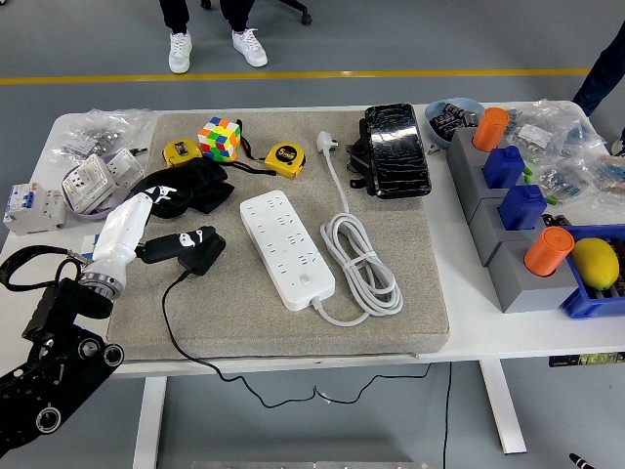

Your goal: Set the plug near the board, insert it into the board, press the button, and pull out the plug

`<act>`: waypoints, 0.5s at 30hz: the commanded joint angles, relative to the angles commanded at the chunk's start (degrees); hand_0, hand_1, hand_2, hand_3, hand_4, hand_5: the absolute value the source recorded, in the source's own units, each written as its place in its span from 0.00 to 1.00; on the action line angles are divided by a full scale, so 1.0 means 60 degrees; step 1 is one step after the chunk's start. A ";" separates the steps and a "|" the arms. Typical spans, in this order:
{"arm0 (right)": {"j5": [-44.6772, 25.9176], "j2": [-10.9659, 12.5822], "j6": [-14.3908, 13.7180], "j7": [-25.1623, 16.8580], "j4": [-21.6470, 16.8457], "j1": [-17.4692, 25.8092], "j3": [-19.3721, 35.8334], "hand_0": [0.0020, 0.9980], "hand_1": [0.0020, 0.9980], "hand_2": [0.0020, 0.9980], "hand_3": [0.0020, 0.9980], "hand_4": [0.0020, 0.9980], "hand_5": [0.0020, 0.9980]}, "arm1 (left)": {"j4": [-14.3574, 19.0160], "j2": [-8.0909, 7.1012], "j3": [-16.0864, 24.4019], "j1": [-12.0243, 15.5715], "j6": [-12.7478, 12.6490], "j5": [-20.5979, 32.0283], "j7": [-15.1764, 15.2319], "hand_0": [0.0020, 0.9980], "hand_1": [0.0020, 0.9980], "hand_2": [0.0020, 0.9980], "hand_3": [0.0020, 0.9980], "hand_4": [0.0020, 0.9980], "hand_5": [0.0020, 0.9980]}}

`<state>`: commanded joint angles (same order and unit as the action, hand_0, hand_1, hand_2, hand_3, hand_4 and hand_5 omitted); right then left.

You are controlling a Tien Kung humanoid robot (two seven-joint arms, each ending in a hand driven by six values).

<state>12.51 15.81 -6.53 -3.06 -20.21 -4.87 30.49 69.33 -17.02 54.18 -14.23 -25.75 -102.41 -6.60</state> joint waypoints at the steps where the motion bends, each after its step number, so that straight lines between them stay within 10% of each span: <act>1: 0.0001 -0.0001 0.0000 0.0000 0.0000 0.0002 0.0004 0.57 0.64 0.61 0.54 0.92 0.48 | -0.0005 0.0003 -0.0009 0.0001 0.0010 -0.0010 -0.0012 0.67 0.69 0.69 0.73 1.00 0.59; 15: 0.0023 -0.0024 -0.0004 -0.0006 0.0001 0.0030 0.0081 0.57 0.64 0.61 0.54 0.92 0.48 | -0.0424 0.0068 -0.0432 -0.0159 0.0130 -0.0276 -0.0252 0.67 0.68 0.68 0.73 1.00 0.56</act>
<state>12.64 15.66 -6.55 -3.09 -20.21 -4.69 30.98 66.79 -16.61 51.59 -15.18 -24.97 -104.07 -8.11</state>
